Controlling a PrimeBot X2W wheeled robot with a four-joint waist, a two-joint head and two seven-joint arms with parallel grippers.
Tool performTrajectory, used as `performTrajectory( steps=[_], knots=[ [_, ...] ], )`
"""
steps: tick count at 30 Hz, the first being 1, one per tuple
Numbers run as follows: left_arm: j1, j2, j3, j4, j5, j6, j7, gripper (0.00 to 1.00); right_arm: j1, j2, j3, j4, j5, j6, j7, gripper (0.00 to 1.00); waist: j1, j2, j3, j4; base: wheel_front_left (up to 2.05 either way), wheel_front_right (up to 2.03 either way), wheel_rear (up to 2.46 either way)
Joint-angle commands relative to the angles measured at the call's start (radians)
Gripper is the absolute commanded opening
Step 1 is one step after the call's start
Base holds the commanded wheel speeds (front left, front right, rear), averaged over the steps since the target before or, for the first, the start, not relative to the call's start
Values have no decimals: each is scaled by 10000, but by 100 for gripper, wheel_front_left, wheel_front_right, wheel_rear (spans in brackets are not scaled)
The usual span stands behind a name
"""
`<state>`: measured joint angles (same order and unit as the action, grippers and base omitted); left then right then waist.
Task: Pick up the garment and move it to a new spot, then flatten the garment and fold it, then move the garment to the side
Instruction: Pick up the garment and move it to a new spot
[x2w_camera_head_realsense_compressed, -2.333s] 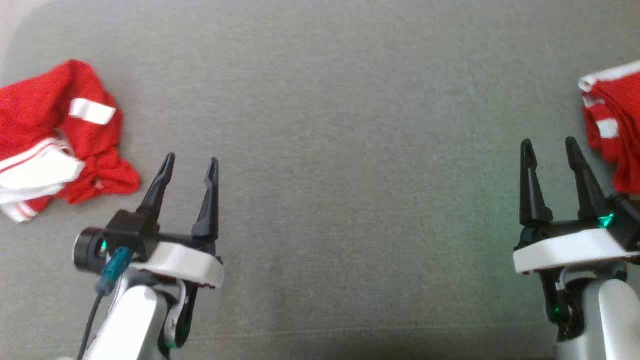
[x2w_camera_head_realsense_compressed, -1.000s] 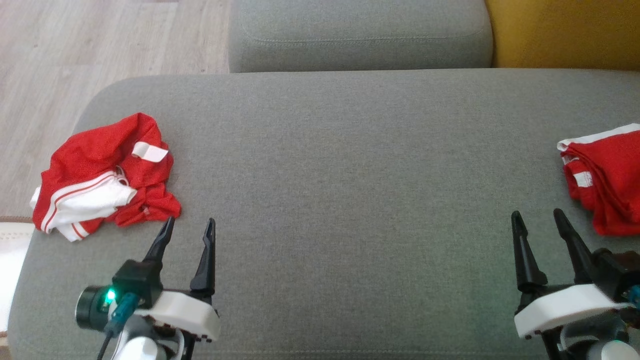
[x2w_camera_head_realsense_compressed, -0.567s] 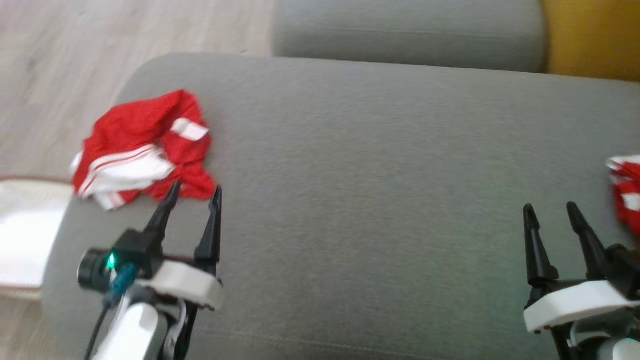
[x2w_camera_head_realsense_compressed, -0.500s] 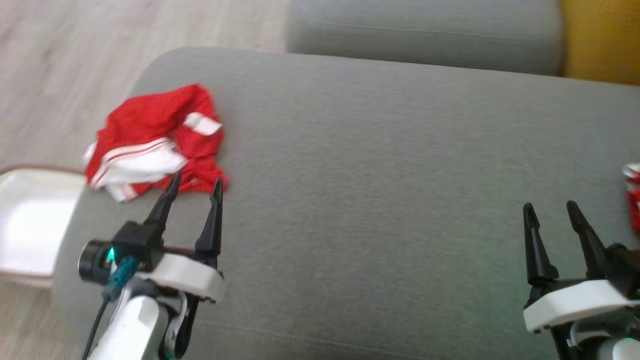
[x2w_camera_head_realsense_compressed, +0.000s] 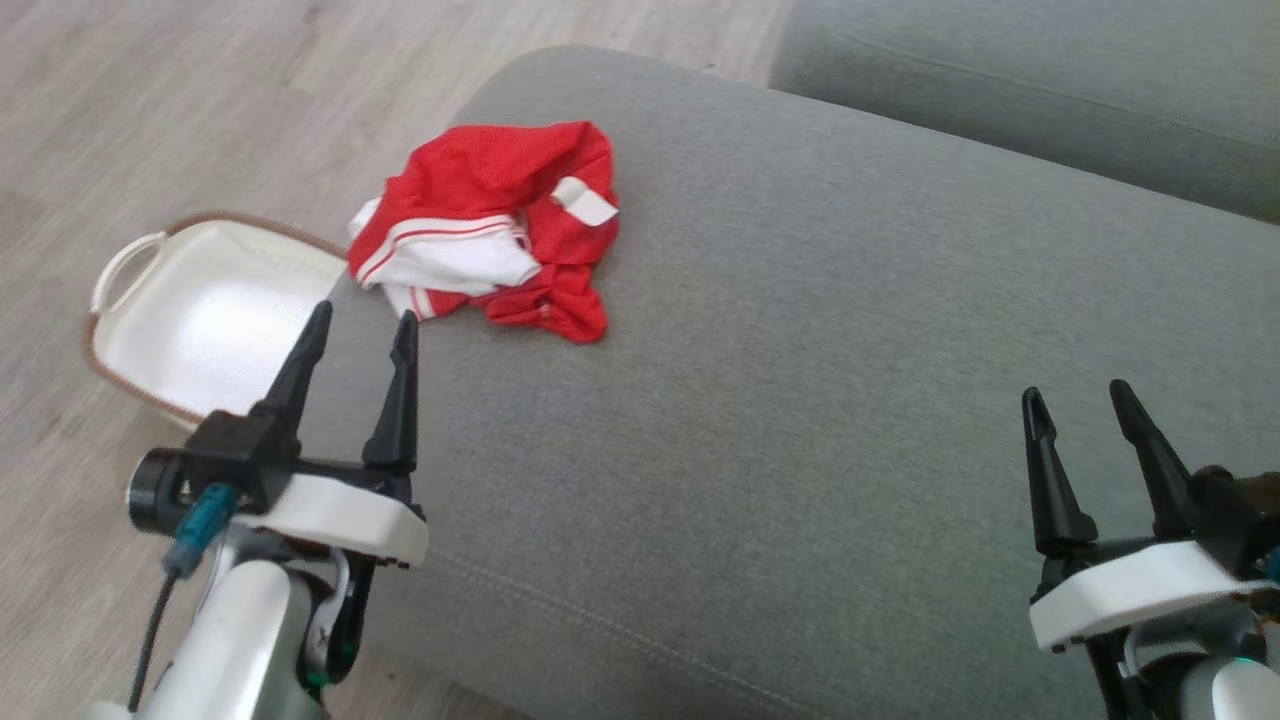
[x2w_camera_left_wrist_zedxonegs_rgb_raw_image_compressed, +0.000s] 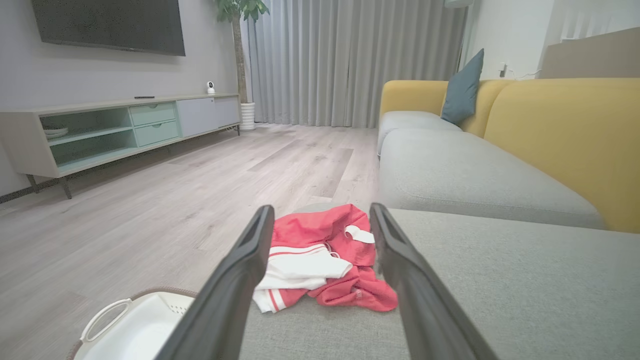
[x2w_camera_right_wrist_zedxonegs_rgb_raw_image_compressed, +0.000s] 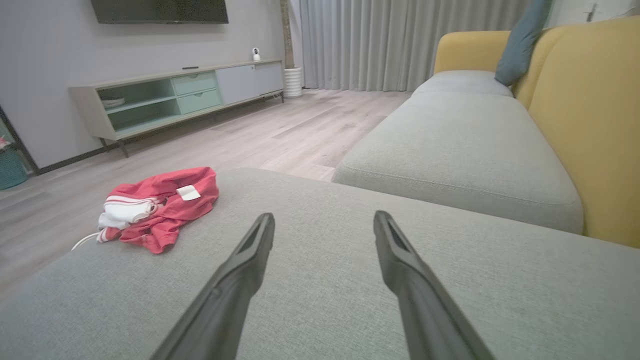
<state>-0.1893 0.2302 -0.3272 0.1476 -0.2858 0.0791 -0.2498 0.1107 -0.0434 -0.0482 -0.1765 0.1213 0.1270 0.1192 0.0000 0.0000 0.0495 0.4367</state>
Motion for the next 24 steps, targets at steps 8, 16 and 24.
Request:
performTrajectory(
  steps=[8,16,24],
  knots=[
    [-374,-128,974,-373,346,-307,-119,100,-529,-68,260,-471,-181,37,104,100,0,0,185,240,0,0,0],
    [-1211,-459,1591,499,208,-745,-119,100,-878,-68,418,-839,-488,37,492,100,0,0,1127,-97,0,0,0],
    [-3801,-426,2312,3426,-562,-1570,-105,100,-1529,-283,394,-1629,-1182,37,1257,100,0,0,2768,-560,0,0,0]
  ],
)
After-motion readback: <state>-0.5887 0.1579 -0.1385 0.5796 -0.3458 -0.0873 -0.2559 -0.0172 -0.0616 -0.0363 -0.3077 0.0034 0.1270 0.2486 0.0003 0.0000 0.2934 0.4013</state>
